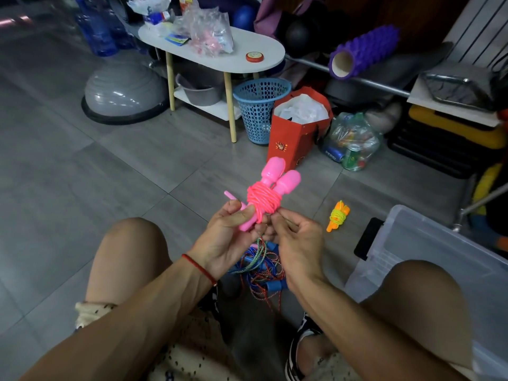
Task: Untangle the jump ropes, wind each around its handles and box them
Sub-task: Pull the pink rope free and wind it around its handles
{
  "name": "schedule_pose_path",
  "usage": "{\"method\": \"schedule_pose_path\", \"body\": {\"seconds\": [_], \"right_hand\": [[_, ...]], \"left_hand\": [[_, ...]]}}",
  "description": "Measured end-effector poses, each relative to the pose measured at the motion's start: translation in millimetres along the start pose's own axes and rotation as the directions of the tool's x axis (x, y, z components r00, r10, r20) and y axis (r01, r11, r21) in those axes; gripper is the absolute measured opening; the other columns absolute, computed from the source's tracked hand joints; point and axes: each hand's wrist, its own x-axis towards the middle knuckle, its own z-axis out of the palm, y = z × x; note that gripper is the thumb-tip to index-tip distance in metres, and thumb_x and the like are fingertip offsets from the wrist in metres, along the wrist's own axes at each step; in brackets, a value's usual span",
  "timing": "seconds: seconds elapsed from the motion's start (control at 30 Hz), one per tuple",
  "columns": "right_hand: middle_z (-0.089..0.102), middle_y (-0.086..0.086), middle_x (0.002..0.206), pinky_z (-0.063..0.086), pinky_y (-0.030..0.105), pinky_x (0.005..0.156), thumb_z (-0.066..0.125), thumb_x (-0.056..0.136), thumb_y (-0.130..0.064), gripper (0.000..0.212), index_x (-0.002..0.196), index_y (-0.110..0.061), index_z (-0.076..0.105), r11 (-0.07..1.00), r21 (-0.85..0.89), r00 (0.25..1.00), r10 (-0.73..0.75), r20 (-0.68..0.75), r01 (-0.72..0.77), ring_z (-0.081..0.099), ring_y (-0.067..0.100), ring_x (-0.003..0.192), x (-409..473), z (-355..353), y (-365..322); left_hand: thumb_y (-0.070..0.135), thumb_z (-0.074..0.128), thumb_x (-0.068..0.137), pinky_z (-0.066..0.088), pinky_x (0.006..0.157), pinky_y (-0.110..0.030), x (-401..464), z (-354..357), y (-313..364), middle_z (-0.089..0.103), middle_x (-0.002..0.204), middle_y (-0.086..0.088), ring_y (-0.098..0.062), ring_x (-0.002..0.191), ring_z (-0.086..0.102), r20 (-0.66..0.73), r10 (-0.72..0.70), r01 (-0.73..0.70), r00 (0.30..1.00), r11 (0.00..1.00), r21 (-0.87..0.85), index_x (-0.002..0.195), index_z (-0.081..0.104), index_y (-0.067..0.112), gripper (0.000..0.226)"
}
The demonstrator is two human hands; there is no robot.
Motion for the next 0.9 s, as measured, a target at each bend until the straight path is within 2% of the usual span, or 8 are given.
{"method": "schedule_pose_path", "body": {"seconds": [0.17,0.23,0.3,0.4,0.53,0.67,0.8,0.9], "right_hand": [[0.076,0.007,0.073,0.061,0.033,0.065,0.067,0.095,-0.011,0.009,0.088,-0.012,0.073,0.995,-0.085,0.997,0.043,-0.07,-0.049,0.071,0.018,0.063,5,-1,6],[0.077,0.0,0.076,0.063,0.037,0.07,0.068,0.094,-0.019,0.007,0.091,-0.014,0.072,0.968,-0.249,0.996,-0.049,-0.069,0.031,0.074,0.012,0.067,6,-2,8],[0.077,-0.005,0.081,0.061,0.032,0.071,0.069,0.092,-0.027,0.011,0.094,-0.017,0.072,0.868,-0.477,0.983,-0.18,-0.041,0.139,0.072,0.006,0.07,7,-4,8],[0.075,-0.005,0.085,0.058,0.035,0.072,0.067,0.095,-0.023,0.009,0.096,-0.015,0.07,0.718,-0.62,0.931,-0.36,0.055,0.315,0.071,0.008,0.075,11,-7,-1],[0.07,-0.007,0.09,0.056,0.039,0.077,0.066,0.095,-0.021,0.005,0.097,-0.016,0.067,0.644,-0.63,0.887,-0.43,0.17,0.433,0.067,0.009,0.083,13,-13,-8],[0.062,-0.006,0.095,0.054,0.032,0.082,0.069,0.091,-0.013,0.008,0.098,-0.015,0.066,0.705,-0.536,0.878,-0.445,0.176,0.464,0.063,0.006,0.089,11,-13,-9],[0.059,0.0,0.099,0.048,0.006,0.071,0.078,0.085,-0.013,0.018,0.1,-0.01,0.068,0.737,-0.454,0.864,-0.461,0.204,0.501,0.063,0.002,0.087,8,-13,-15],[0.06,-0.001,0.098,0.05,0.013,0.073,0.082,0.083,-0.018,0.021,0.095,-0.008,0.069,0.712,-0.455,0.844,-0.472,0.254,0.535,0.061,0.002,0.084,15,-15,-19]], "left_hand": [[0.003,0.064,0.078,0.052,0.056,-0.026,3,3,-1,0.063,0.081,-0.017,-0.023,0.071,0.064,-0.061,-0.004,0.006,0.998,0.999,0.036,0.071,0.046,0.019,0.025],[0.008,0.066,0.077,0.048,0.057,-0.027,5,2,-2,0.065,0.081,-0.013,-0.021,0.071,0.062,-0.085,0.001,0.008,0.996,0.994,0.106,0.071,0.047,0.022,0.024],[0.012,0.066,0.078,0.045,0.066,-0.033,8,3,-4,0.068,0.085,-0.007,-0.018,0.076,0.063,-0.082,-0.006,0.018,0.997,0.989,0.143,0.075,0.046,0.025,0.025],[0.014,0.066,0.08,0.046,0.077,-0.036,11,5,-7,0.069,0.093,-0.009,-0.019,0.085,0.063,-0.045,0.023,-0.016,0.999,0.989,0.147,0.094,0.052,0.017,0.02],[0.019,0.064,0.088,0.054,0.078,-0.035,9,7,-8,0.06,0.112,-0.023,-0.028,0.092,0.062,0.021,0.027,-0.03,0.999,0.992,0.122,0.108,0.049,0.008,0.028],[0.017,0.055,0.093,0.053,0.093,-0.05,5,8,-10,0.052,0.134,-0.036,-0.046,0.121,0.055,0.038,0.01,-0.013,0.999,0.997,0.072,0.112,0.046,0.01,0.022],[0.018,0.054,0.094,0.06,0.083,-0.042,2,13,-11,0.066,0.111,-0.023,-0.033,0.099,0.069,0.062,0.011,-0.012,0.998,1.0,0.015,0.116,0.043,0.013,0.025],[0.018,0.049,0.099,0.059,0.086,-0.044,-4,14,-11,0.068,0.116,-0.021,-0.038,0.111,0.067,0.101,-0.016,0.014,0.995,1.0,0.027,0.123,0.04,0.018,0.025]]}}
